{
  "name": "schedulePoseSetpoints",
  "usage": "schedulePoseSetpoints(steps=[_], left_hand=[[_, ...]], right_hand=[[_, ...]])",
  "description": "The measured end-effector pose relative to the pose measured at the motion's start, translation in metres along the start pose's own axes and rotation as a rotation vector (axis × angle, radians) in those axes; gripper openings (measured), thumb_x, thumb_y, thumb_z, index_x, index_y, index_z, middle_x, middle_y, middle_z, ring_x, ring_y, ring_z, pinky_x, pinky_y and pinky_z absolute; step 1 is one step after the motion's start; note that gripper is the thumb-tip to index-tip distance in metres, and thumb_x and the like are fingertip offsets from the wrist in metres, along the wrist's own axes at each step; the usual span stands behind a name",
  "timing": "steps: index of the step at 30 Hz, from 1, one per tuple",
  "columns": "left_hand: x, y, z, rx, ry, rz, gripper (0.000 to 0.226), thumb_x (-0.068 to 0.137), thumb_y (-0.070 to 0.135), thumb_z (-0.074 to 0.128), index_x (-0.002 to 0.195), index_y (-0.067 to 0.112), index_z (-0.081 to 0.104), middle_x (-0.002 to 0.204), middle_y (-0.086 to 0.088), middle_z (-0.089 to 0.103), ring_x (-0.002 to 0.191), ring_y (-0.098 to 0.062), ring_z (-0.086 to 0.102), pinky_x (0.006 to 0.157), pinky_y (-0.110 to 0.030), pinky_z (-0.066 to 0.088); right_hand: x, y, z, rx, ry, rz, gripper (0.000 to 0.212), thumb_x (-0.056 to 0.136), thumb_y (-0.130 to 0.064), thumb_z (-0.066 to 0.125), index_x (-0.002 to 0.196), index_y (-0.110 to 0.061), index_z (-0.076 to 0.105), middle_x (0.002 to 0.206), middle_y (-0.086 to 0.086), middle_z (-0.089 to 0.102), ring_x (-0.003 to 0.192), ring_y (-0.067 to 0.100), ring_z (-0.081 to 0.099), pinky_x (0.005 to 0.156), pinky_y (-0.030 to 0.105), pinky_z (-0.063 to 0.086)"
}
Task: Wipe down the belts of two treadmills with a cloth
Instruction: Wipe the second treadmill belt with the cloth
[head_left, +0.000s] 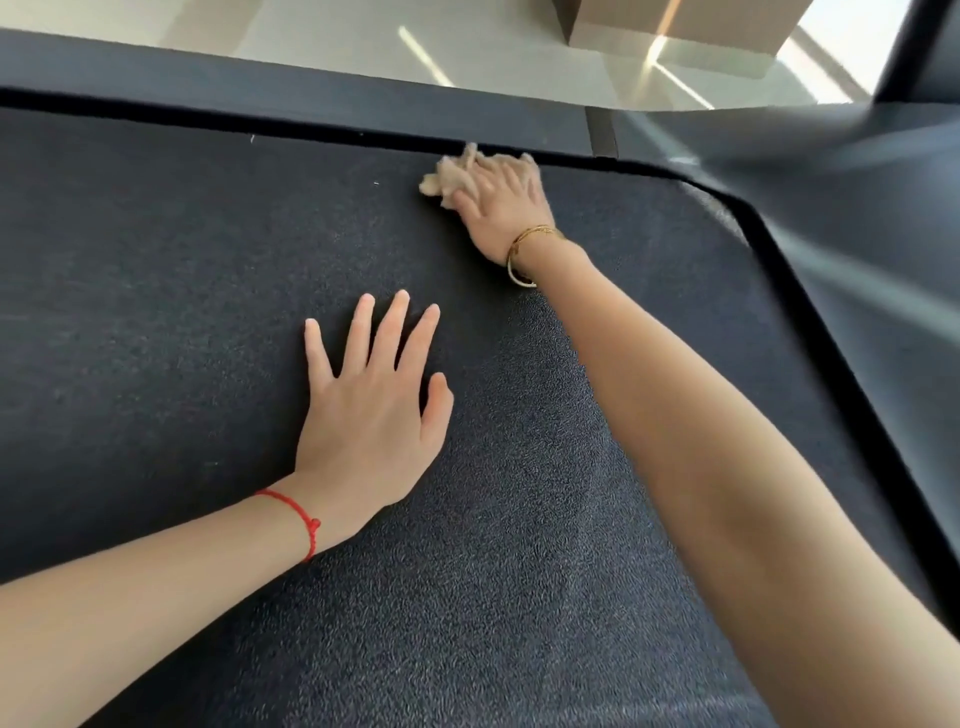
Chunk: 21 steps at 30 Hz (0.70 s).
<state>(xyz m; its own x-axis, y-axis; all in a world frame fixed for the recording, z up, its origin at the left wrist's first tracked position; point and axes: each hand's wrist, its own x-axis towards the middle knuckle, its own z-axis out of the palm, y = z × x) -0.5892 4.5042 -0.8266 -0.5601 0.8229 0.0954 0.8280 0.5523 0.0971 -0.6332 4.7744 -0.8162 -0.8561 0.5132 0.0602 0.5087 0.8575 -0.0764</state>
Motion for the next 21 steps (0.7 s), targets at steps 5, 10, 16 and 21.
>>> schedulePoseSetpoints(steps=[5, 10, 16, 21], left_hand=[[-0.001, 0.000, -0.001, -0.035, -0.001, -0.002, 0.068, 0.095, 0.046, 0.011, 0.158, 0.023, 0.021, 0.165, -0.004, 0.019, 0.153, -0.029, 0.012, 0.117, -0.066, 0.010], [0.000, 0.000, -0.001, -0.063, -0.009, -0.003, 0.067, 0.095, 0.046, 0.011, 0.158, 0.024, 0.020, 0.165, -0.003, 0.018, 0.153, -0.028, 0.010, 0.118, -0.066, 0.007], [-0.001, 0.000, -0.002, -0.080, -0.015, -0.001, 0.069, 0.093, 0.048, 0.007, 0.158, 0.025, 0.016, 0.166, -0.002, 0.014, 0.153, -0.026, 0.005, 0.118, -0.065, 0.004], [-0.003, -0.004, -0.003, -0.113, -0.018, 0.004, 0.070, 0.093, 0.049, 0.008, 0.158, 0.026, 0.018, 0.166, 0.000, 0.013, 0.153, -0.023, 0.005, 0.120, -0.061, 0.003]], right_hand=[[-0.022, 0.057, -0.012, -0.081, 0.088, -0.062, 0.059, 0.093, -0.042, 0.013, 0.148, -0.027, 0.030, 0.148, 0.004, 0.043, 0.136, 0.027, 0.038, 0.110, 0.049, 0.024], [-0.059, 0.165, -0.023, -0.184, 0.119, 0.357, 0.058, 0.085, -0.041, 0.012, 0.128, -0.024, 0.047, 0.124, 0.013, 0.058, 0.116, 0.036, 0.052, 0.100, 0.053, 0.034], [-0.086, 0.076, -0.021, -0.150, 0.076, 0.246, 0.065, 0.090, -0.045, 0.012, 0.144, -0.018, 0.037, 0.135, 0.008, 0.054, 0.126, 0.034, 0.044, 0.110, 0.056, 0.020], [-0.144, -0.002, -0.013, 0.068, 0.049, -0.048, 0.059, 0.101, -0.043, 0.022, 0.153, -0.015, 0.027, 0.157, 0.002, 0.029, 0.148, 0.023, 0.015, 0.121, 0.046, -0.001]])
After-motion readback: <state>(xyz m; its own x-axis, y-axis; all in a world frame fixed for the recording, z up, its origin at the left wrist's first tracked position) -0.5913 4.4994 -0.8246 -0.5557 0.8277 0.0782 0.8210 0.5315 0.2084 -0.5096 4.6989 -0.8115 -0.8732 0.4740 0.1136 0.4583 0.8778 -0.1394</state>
